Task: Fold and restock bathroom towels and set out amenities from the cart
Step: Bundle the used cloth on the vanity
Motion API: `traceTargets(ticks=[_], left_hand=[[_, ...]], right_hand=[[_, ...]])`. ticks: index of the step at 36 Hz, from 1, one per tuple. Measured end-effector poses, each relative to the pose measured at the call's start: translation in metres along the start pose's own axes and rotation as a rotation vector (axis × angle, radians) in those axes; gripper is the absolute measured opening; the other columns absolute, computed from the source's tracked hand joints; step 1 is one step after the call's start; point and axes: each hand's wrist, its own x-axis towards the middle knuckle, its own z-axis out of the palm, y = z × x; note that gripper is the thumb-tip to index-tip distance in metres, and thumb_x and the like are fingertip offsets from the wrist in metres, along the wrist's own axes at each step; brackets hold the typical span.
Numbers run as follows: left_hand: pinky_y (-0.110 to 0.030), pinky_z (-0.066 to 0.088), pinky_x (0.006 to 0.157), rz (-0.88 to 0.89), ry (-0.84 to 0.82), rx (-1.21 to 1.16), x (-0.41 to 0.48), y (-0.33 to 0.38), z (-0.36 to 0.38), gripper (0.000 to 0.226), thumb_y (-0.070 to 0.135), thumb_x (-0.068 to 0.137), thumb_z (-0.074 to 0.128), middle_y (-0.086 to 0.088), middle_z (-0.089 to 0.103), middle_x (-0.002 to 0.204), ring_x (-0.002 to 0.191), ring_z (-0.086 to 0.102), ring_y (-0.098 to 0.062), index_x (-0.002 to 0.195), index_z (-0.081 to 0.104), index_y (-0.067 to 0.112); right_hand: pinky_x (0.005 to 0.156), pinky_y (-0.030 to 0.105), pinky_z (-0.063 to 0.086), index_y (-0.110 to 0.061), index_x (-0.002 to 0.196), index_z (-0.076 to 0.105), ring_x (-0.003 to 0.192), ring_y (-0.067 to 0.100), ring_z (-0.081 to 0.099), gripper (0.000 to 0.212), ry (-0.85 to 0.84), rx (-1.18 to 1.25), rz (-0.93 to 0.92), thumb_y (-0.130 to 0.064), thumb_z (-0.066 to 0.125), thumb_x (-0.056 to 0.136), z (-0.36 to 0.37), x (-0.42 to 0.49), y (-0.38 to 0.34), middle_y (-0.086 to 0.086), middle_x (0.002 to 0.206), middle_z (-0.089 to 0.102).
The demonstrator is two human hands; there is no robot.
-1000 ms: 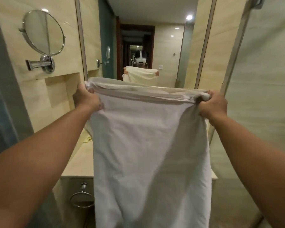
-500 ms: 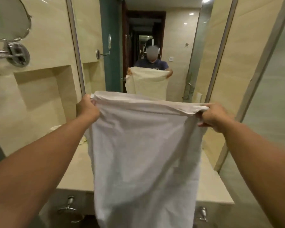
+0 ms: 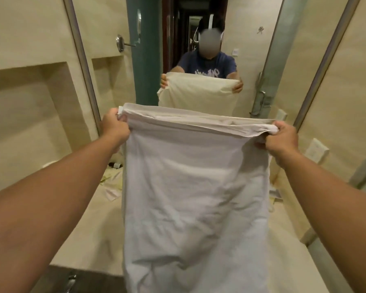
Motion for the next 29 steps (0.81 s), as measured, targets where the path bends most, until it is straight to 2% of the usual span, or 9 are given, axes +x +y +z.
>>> traceTargets(ticks=[5,10,12,14,16,19,21,25,29], left_hand=[[-0.053,0.06,0.087,-0.05,-0.071,-0.061,0.049,-0.031,0.047,0.006,0.028,0.103,0.053,0.0,0.066,0.099,0.097,0.065,-0.03,0.097,0.055,0.026],[-0.054,0.06,0.086,-0.058,-0.121,-0.047,0.078,-0.058,0.09,0.008,0.026,0.104,0.052,0.002,0.063,0.094,0.096,0.065,-0.029,0.096,0.055,0.025],[-0.054,0.059,0.086,-0.061,-0.131,-0.006,0.08,-0.073,0.102,0.006,0.024,0.103,0.053,-0.001,0.064,0.096,0.095,0.064,-0.03,0.098,0.056,0.023],[-0.054,0.06,0.086,-0.092,-0.151,-0.016,0.079,-0.094,0.114,0.004,0.023,0.103,0.054,-0.001,0.065,0.099,0.097,0.065,-0.03,0.101,0.058,0.024],[-0.054,0.059,0.088,-0.129,-0.189,-0.049,0.073,-0.115,0.121,0.006,0.024,0.103,0.055,0.001,0.065,0.102,0.1,0.066,-0.029,0.104,0.059,0.027],[-0.055,0.06,0.088,-0.179,-0.224,-0.054,0.063,-0.146,0.125,0.006,0.027,0.102,0.055,0.001,0.067,0.101,0.098,0.067,-0.028,0.098,0.058,0.031],[-0.057,0.06,0.086,-0.188,-0.22,-0.026,0.052,-0.16,0.121,0.007,0.028,0.1,0.056,-0.002,0.065,0.099,0.097,0.066,-0.03,0.093,0.056,0.03],[-0.059,0.06,0.083,-0.175,-0.205,0.004,0.015,-0.164,0.098,0.017,0.017,0.1,0.055,-0.004,0.061,0.091,0.089,0.062,-0.031,0.088,0.052,0.029],[-0.061,0.06,0.083,-0.158,-0.199,0.013,-0.033,-0.171,0.062,0.028,0.001,0.094,0.051,-0.004,0.066,0.09,0.084,0.062,-0.028,0.093,0.059,0.028]], right_hand=[[0.063,0.065,0.059,-0.023,0.079,0.066,0.085,0.037,0.071,0.019,0.037,0.005,0.016,-0.009,0.068,0.066,0.04,0.057,0.04,0.011,0.084,0.073],[0.064,0.065,0.06,-0.017,0.075,0.06,0.078,0.03,0.067,0.023,0.051,-0.052,0.1,-0.002,0.072,0.064,0.068,0.069,0.047,0.014,0.078,0.068],[0.065,0.055,0.063,-0.017,0.07,0.055,0.075,0.023,0.058,0.031,0.046,-0.048,0.156,0.009,0.072,0.068,0.078,0.055,0.041,0.009,0.075,0.06],[0.055,0.038,0.06,-0.016,0.073,0.058,0.074,0.02,0.054,0.034,0.032,-0.046,0.189,0.016,0.069,0.072,0.087,0.045,0.047,0.007,0.076,0.057],[0.05,0.033,0.059,-0.011,0.077,0.058,0.075,0.02,0.053,0.032,0.01,-0.016,0.228,0.02,0.067,0.072,0.092,0.038,0.06,0.008,0.077,0.055],[0.069,0.058,0.061,-0.018,0.066,0.055,0.078,0.025,0.056,0.038,-0.034,0.003,0.29,0.017,0.069,0.065,0.092,0.027,0.087,0.011,0.077,0.056],[0.076,0.066,0.058,-0.021,0.058,0.052,0.078,0.026,0.057,0.041,-0.069,0.018,0.31,0.015,0.07,0.064,0.087,0.014,0.1,0.01,0.076,0.057],[0.082,0.063,0.057,-0.015,0.064,0.049,0.083,0.027,0.055,0.043,-0.142,0.089,0.316,0.025,0.064,0.072,0.074,-0.019,0.107,0.011,0.081,0.055],[0.081,0.056,0.058,-0.013,0.067,0.051,0.083,0.028,0.056,0.04,-0.189,0.08,0.279,0.024,0.066,0.074,0.052,-0.058,0.113,0.012,0.081,0.057]])
